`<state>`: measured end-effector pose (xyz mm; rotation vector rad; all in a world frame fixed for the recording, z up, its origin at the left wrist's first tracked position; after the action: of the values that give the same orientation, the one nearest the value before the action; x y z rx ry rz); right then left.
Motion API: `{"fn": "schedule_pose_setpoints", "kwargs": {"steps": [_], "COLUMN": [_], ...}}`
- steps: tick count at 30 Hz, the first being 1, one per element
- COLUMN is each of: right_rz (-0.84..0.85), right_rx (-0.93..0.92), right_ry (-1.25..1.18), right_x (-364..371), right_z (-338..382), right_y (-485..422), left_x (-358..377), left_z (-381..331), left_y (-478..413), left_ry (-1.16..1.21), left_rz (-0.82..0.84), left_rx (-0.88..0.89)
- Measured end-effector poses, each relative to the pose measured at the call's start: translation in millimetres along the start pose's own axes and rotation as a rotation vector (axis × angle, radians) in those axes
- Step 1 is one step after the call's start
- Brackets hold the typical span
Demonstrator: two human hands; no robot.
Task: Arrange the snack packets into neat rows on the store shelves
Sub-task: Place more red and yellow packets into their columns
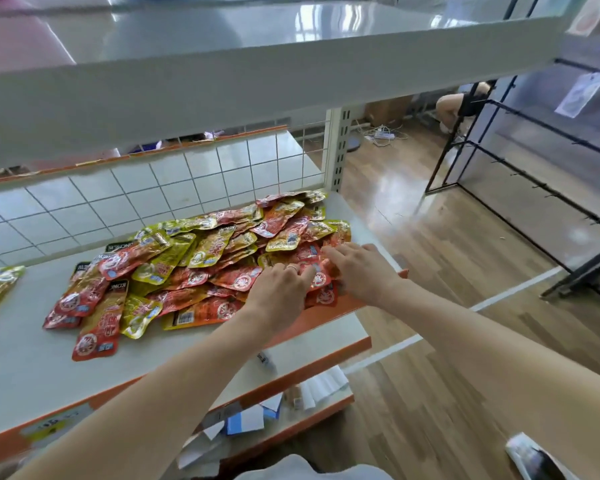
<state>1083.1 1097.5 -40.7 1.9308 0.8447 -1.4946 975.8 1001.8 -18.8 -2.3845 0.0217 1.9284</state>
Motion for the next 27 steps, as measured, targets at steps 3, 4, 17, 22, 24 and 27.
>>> {"fn": "schedule_pose_setpoints", "kwargs": {"steps": [3, 4, 17, 22, 24, 27], "right_rz": [-0.05, -0.084, -0.26, -0.048, 0.033, 0.103], "right_rx": [-0.098, -0.116, 0.143, 0.065, 0.076, 0.075], "right_ry": [0.114, 0.128, -1.099, -1.611, -1.651, -1.683], "right_x": [-7, -10, -64, -78, -74, -72], "right_z": [6, 7, 16, 89, 115, 154], "right_y": [1, 3, -2, -15, -22, -30], "left_x": [-7, -7, -58, -66, -67, -67], "left_z": [8, 15, 109, 131, 141, 154], "left_y": [8, 11, 86, 135, 160, 200], "left_ry": [0.028, 0.054, 1.241, 1.416, 1.435, 1.505], "left_rz": [-0.034, -0.047, -0.641, -0.725, -0.773, -0.89], "left_rx": [-0.013, -0.034, -0.533, -0.649, -0.735, -0.824]}}
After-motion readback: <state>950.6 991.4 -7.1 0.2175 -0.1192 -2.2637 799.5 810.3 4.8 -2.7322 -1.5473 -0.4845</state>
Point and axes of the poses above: each hand's wrist, its own y-axis away from the middle knuckle, its own x-axis out of the palm, z = x × y, the point moved 6 cm from there along -y, towards the middle knuckle, and after that the axes turned 12 degrees about y, right-handed, at the moved point
